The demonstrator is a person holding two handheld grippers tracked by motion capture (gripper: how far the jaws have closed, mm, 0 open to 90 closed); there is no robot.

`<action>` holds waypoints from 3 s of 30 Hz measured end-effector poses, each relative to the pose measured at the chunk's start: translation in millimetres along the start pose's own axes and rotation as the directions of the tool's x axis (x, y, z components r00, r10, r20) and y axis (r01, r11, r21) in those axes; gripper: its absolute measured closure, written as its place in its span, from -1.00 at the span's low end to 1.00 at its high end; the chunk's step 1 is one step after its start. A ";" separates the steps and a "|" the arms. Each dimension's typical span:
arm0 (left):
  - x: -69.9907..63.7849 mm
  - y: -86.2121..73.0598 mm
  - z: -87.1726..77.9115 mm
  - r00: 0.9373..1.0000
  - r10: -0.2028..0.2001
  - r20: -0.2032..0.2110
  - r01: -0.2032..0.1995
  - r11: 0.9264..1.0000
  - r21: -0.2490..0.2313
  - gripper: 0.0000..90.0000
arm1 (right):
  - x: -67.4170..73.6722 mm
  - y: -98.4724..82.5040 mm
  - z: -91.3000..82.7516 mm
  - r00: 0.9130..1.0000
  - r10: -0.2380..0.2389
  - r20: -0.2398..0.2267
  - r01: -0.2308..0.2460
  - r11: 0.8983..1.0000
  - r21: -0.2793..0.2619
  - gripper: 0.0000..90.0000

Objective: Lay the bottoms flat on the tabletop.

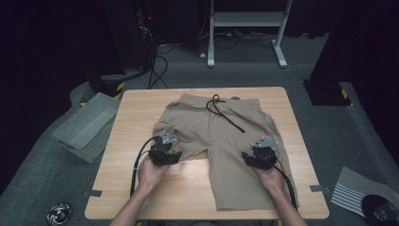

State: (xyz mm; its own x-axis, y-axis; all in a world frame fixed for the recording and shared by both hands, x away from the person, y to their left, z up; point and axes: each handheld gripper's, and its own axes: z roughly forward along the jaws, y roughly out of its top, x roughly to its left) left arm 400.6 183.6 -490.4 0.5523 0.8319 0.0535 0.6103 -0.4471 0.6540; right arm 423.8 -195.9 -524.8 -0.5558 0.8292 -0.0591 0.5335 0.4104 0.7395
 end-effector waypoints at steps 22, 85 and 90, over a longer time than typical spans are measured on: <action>57.7 12.0 -13.8 0.987 -0.160 -0.027 0.157 0.982 -0.101 0.97 | -6.6 2.3 3.6 0.999 0.042 -0.011 -0.042 0.999 0.012 -0.15; -36.5 -28.4 -15.1 0.986 0.011 0.165 -0.002 0.999 -0.055 0.05 | -6.6 2.2 3.5 0.999 0.040 -0.007 -0.040 0.999 0.012 -0.16; -26.1 -28.0 -8.9 0.996 -0.019 0.084 0.024 0.998 -0.051 0.01 | -6.6 2.2 3.5 0.999 0.040 -0.007 -0.040 0.999 0.011 -0.16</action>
State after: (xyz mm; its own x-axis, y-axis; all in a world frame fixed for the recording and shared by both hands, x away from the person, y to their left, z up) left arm 364.0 177.4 -503.4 0.5860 0.8100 -0.0227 0.5936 -0.4100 0.6925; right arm 430.9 -199.1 -525.1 -0.5386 0.8422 -0.0248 0.5624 0.3813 0.7337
